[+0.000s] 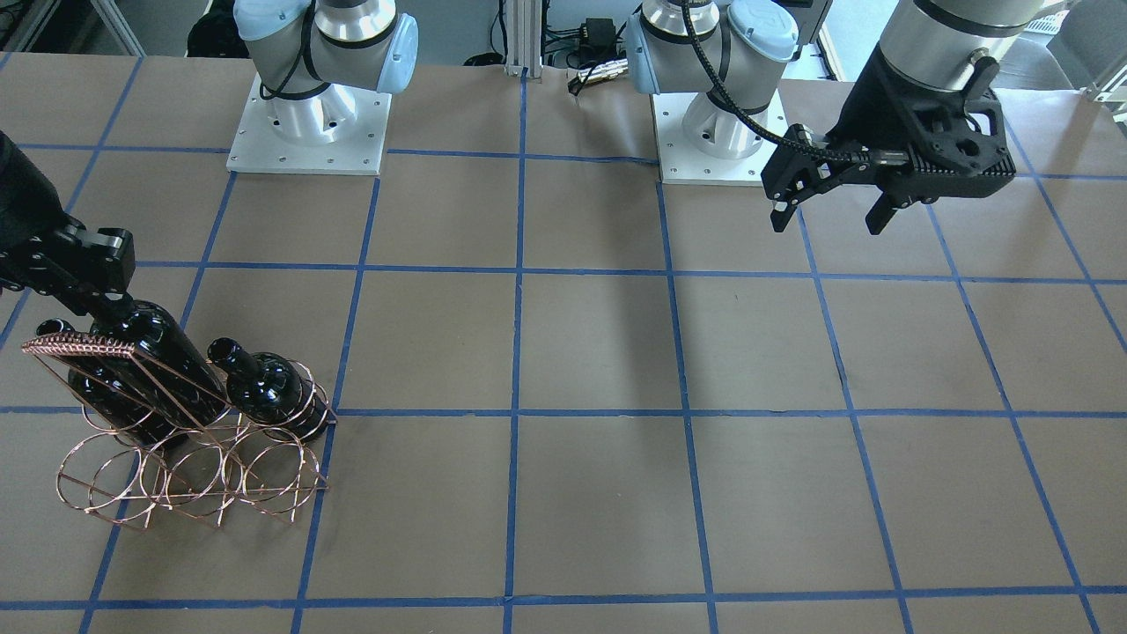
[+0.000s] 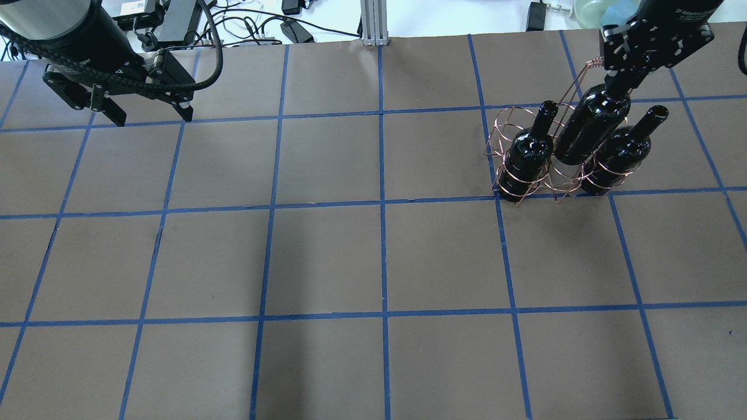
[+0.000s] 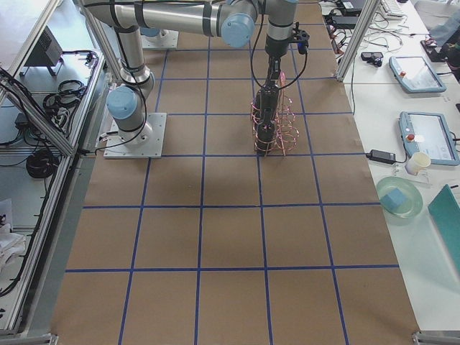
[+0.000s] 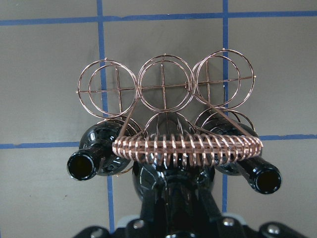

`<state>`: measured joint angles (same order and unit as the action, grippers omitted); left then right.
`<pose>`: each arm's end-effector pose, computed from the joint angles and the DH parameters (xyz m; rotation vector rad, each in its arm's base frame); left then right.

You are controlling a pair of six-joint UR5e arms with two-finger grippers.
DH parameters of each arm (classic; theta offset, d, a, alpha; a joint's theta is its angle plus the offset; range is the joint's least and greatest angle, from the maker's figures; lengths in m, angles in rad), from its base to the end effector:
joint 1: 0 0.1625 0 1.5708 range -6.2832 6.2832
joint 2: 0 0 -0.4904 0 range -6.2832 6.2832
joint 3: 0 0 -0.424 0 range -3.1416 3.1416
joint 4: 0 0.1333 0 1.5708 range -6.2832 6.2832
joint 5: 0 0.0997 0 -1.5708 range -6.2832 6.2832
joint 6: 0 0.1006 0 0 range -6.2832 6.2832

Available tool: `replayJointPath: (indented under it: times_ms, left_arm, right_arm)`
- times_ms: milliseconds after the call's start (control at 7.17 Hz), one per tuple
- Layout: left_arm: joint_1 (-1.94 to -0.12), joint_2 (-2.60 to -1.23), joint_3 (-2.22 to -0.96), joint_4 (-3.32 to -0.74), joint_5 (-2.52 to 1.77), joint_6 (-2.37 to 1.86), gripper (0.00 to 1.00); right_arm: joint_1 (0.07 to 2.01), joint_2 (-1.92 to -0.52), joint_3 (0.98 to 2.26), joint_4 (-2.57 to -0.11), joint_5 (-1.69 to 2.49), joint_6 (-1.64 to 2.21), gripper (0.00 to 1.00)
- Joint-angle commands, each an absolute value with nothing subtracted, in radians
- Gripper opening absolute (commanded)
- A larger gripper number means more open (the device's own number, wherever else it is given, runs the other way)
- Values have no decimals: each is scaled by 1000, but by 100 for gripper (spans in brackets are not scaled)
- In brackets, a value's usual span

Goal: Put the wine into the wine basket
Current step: 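Tilt and lower the bottle into the empty rack slot with the right gripper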

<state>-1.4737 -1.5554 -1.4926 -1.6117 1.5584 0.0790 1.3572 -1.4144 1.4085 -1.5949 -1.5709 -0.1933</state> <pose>-0.0836 -0.5301 0.5973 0.0278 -3.1326 0.0839 0.0024 -0.6176 0.5519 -0.0318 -3.1349 0.0460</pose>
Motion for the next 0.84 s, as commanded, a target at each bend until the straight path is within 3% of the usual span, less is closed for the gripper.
replayJointPath:
  times_ms: [0,698]
  left_arm:
    - [-1474,-1548,-1493,-1629,1586,80,100]
    - [-1474,-1569,-1494,-1618,1583,75,100]
  right_arm:
    - [1361,-1402,1408,-1604,-1569,-190,0]
    - [1361,-1367,1414,-1605,-1575,-190,0]
